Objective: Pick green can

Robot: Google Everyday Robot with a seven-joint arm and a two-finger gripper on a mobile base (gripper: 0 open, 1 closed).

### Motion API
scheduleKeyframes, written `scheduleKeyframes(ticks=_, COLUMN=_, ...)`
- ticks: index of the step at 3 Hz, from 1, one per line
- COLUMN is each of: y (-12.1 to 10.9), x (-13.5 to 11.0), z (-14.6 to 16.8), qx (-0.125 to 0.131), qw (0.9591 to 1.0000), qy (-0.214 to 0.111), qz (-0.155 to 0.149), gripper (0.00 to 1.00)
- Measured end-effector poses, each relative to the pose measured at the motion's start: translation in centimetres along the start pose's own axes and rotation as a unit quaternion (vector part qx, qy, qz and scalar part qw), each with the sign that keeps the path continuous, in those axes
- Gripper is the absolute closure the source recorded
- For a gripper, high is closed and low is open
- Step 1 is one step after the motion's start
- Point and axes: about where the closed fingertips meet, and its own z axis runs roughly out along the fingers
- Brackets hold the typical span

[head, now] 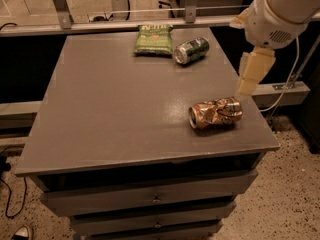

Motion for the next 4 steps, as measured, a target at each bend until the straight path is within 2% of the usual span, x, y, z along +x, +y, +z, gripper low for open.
scheduleKeyframes(ticks=1, y=-5.3, x=-1.4, z=3.5, qx=0.017, qw=0.9992, qy=-0.020, qz=-0.030, gripper=0.00)
scheduleKeyframes(ticks=2, y=-9.2, x=-2.9, z=7.7, qx=0.023, qw=0.9973, qy=-0.024, qz=-0.066, gripper=0.00)
scheduleKeyframes(ticks=3, y=-12.3, x=-3.9, z=12.0, qx=0.019, qw=0.9950, qy=-0.012, qz=-0.097, gripper=0.00)
scheduleKeyframes(ticks=4, y=-15.0, x=-4.1, z=15.5, qx=0.013, qw=0.9934, qy=0.010, qz=-0.114, gripper=0.00)
